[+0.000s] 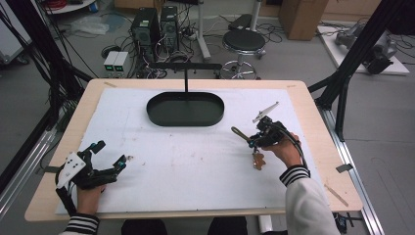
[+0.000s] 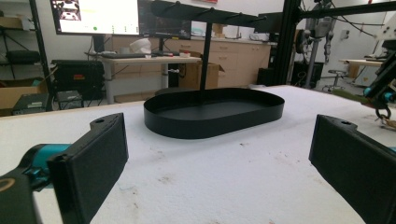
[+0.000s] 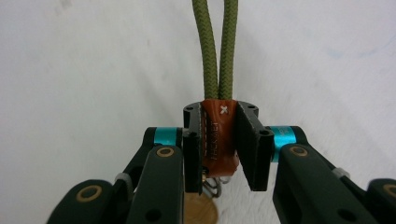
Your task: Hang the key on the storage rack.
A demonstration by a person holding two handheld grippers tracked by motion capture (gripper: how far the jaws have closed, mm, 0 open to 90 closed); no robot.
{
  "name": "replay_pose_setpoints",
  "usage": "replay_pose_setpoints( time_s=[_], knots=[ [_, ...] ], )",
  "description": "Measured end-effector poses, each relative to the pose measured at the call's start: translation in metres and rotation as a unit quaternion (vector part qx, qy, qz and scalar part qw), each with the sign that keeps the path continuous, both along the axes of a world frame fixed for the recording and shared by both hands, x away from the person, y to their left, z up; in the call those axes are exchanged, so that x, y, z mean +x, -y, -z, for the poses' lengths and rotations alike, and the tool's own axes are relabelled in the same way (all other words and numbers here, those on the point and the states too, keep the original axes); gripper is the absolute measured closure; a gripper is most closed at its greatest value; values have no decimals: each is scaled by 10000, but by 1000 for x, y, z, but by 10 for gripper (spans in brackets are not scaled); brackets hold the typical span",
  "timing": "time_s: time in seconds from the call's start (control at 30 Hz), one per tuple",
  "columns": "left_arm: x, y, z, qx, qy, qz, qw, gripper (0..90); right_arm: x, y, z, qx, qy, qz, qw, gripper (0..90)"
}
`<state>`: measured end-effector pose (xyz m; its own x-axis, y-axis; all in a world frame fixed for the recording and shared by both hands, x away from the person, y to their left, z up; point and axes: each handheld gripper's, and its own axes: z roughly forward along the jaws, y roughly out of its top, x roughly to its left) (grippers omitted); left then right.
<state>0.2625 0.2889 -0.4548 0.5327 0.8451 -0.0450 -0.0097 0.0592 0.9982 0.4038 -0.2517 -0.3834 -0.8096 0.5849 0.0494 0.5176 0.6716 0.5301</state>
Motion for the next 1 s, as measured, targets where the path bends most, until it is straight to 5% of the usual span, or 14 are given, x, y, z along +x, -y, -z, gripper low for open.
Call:
replay_pose_setpoints(
  time_s=[0.03,0.17,0.4,0.43,1.0],
  knots=[
    [0,0,0,5,-2,-1,10000,49,0,2,-4,197,212,58,9996,731],
    [0,0,0,6,-1,-2,10000,49,0,6,-10,487,464,192,9976,731],
    [0,0,0,2,-4,-1,10000,49,0,10,-20,941,1009,463,9894,731],
    [0,0,0,1,-2,-2,10000,49,0,10,-24,1096,1172,529,9856,731],
    [0,0,0,7,-1,-1,10000,49,17,-11,-58,1541,1960,916,9641,731]
  ],
)
